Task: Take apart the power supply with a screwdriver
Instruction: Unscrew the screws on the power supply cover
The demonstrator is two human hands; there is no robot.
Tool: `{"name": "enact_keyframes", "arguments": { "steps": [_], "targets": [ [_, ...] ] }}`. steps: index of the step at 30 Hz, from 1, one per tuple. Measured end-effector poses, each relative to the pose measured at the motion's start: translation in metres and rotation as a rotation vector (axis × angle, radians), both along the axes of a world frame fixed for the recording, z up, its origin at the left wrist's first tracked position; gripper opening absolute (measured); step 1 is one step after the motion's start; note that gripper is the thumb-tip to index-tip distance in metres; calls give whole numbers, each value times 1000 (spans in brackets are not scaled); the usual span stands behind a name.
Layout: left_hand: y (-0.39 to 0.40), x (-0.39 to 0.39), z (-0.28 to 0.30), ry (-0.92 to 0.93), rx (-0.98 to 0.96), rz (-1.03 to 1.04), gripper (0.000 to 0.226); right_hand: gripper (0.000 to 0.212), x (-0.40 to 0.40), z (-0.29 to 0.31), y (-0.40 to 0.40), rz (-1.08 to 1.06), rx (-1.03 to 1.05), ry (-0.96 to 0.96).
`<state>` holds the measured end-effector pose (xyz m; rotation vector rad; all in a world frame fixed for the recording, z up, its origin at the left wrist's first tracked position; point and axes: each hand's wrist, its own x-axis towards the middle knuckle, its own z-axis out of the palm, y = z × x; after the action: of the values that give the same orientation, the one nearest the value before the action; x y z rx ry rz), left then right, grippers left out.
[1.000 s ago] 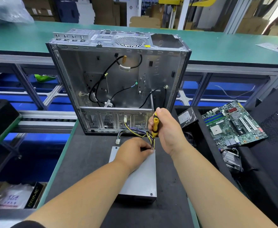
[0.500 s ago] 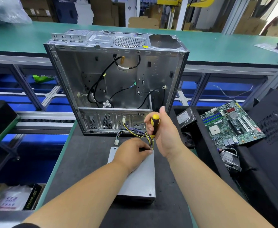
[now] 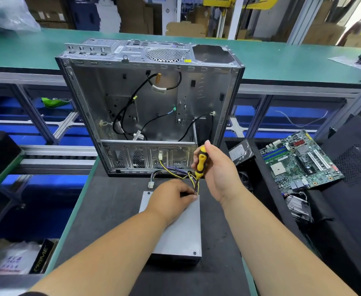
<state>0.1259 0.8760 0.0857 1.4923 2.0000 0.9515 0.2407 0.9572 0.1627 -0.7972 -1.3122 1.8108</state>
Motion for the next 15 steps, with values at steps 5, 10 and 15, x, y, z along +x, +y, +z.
{"name": "enact_keyframes", "arguments": {
  "steps": [5, 10, 15],
  "targets": [
    [0, 0, 0, -2, 10, -5, 13, 58, -3, 1, -1, 2, -118, 90],
    [0, 0, 1, -6, 8, -4, 12, 64, -7, -3, -6, 33, -69, 74],
    [-2, 0, 2, -9, 1, 5, 10, 39, -6, -6, -8, 54, -6, 73]
  ]
}}
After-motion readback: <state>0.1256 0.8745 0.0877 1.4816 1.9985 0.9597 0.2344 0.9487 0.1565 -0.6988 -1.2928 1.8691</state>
